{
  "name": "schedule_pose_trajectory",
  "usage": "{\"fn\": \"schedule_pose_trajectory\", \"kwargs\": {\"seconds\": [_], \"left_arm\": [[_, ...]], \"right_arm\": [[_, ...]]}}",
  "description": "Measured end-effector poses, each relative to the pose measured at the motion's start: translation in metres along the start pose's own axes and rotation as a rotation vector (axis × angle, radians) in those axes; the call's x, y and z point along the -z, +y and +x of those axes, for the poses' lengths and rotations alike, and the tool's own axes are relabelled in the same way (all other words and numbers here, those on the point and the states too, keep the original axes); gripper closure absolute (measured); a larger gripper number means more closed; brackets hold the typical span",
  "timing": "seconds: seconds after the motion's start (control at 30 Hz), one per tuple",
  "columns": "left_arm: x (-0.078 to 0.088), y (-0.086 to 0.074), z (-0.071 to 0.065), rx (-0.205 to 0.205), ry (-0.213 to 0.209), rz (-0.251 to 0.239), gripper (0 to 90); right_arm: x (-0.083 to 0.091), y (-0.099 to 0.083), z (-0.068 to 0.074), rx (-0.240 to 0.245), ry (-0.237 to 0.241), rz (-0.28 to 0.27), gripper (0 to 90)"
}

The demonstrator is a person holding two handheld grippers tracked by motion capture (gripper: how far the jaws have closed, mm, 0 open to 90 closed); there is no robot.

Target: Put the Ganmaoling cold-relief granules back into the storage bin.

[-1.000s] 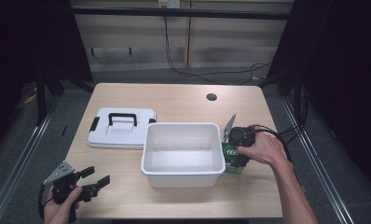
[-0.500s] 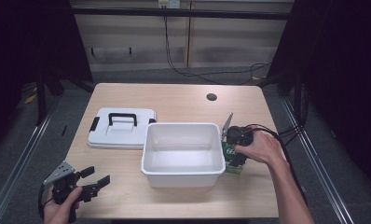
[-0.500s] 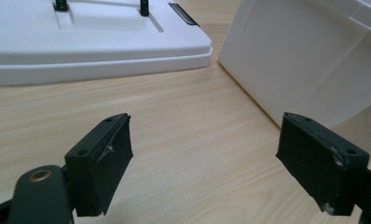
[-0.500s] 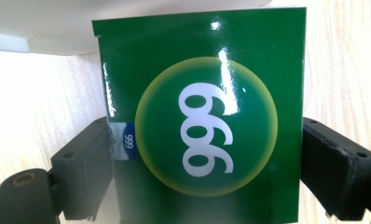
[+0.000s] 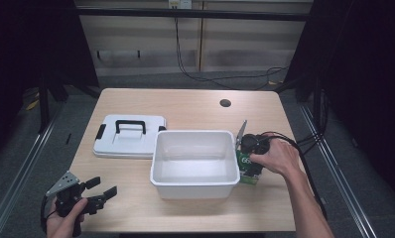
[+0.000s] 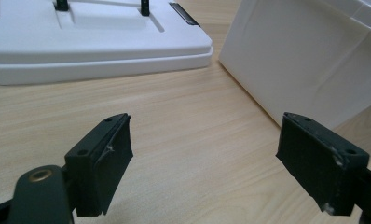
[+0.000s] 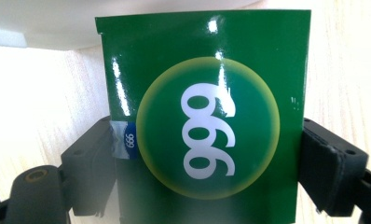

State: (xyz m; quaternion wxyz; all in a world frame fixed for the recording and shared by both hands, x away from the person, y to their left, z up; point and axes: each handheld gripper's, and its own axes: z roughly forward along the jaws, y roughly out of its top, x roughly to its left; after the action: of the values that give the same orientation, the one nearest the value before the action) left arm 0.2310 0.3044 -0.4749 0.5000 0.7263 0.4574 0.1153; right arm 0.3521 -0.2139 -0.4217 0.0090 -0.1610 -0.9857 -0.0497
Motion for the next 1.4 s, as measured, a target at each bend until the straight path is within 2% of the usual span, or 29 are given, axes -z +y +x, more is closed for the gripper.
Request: {"fn": "schedule_pose_trajectory", "kwargs": {"seconds": [0.07,0.17,0.5,0.67,0.93,1.0,1.1,1.3,1.4], "left_arm": [[0.0,0.0,0.0,0.002,0.0,0.001,17.4],[0.0,0.0,0.0,0.0,0.001,0.0,17.4],[0.0,0.0,0.0,0.0,0.0,-0.002,17.4],[0.0,0.0,0.0,-0.001,0.0,-0.001,17.3],[0.0,0.0,0.0,0.0,-0.002,-0.001,17.4],[0.0,0.0,0.0,0.001,-0.001,-0.001,17.4],[0.0,0.0,0.0,0.001,-0.002,-0.001,17.4],[0.0,0.0,0.0,0.001,-0.002,-0.001,17.4],[-0.001,0.0,0.0,0.001,-0.002,-0.001,17.3]], "right_arm": [[0.001,-0.001,-0.001,0.01,-0.001,-0.005,16.0],[0.002,-0.001,0.001,-0.006,0.003,0.009,16.0],[0.009,-0.004,0.0,-0.005,0.0,-0.005,16.2],[0.013,-0.005,0.002,-0.011,0.002,0.011,16.2],[0.027,-0.003,0.005,-0.002,-0.009,0.023,16.2],[0.03,-0.002,0.005,0.015,-0.011,0.023,16.2],[0.034,-0.003,0.006,0.005,-0.02,0.034,16.2],[0.042,-0.008,0.007,-0.001,-0.008,0.035,16.2],[0.044,-0.009,0.007,0.01,-0.008,0.03,16.3]]}}
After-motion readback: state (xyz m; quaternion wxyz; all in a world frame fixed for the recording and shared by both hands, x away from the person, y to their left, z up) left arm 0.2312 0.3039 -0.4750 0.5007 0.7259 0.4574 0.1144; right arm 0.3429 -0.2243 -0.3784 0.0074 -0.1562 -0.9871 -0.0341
